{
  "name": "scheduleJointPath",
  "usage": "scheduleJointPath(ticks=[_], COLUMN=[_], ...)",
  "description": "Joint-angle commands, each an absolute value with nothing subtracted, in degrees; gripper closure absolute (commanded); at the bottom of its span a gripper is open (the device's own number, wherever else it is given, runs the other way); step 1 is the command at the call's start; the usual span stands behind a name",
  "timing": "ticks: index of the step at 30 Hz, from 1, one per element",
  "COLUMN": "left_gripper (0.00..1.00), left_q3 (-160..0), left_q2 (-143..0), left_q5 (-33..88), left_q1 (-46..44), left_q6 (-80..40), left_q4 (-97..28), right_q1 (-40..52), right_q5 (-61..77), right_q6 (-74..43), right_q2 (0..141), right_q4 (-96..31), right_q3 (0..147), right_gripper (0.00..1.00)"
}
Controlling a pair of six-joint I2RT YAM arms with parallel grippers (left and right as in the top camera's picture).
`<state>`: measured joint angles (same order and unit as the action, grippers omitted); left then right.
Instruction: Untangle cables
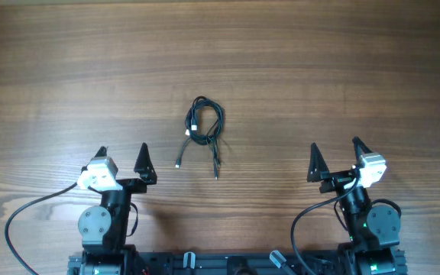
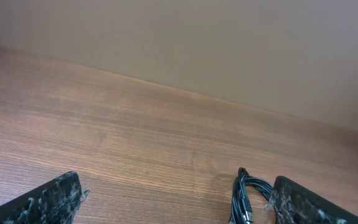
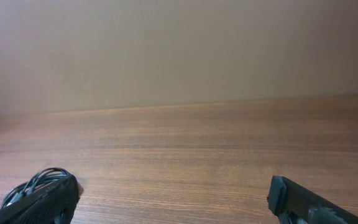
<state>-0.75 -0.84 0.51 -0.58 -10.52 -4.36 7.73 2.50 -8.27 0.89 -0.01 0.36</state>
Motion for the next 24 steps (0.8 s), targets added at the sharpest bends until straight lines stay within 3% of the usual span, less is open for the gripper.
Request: scheduleJointPath(ticks=[1,24], left_gripper=[0.0,0.0], left_q3=[-0.32,-0.32], left_q2=[-0.38,-0.38], left_q5=[0.99,0.99], left_q1=[-0.62,-0.62], left_q6=[-9.39,-9.39], left_q4=[-4.36,-4.38], right_q1=[7.86,7.86], right_q5=[1.89,1.89], right_q6=[-7.9,-7.88], right_q2=[0.64,0.64], right_q4=[0.16,0.14], right_q3=[0.3,0.3], right_gripper=[0.0,0.0])
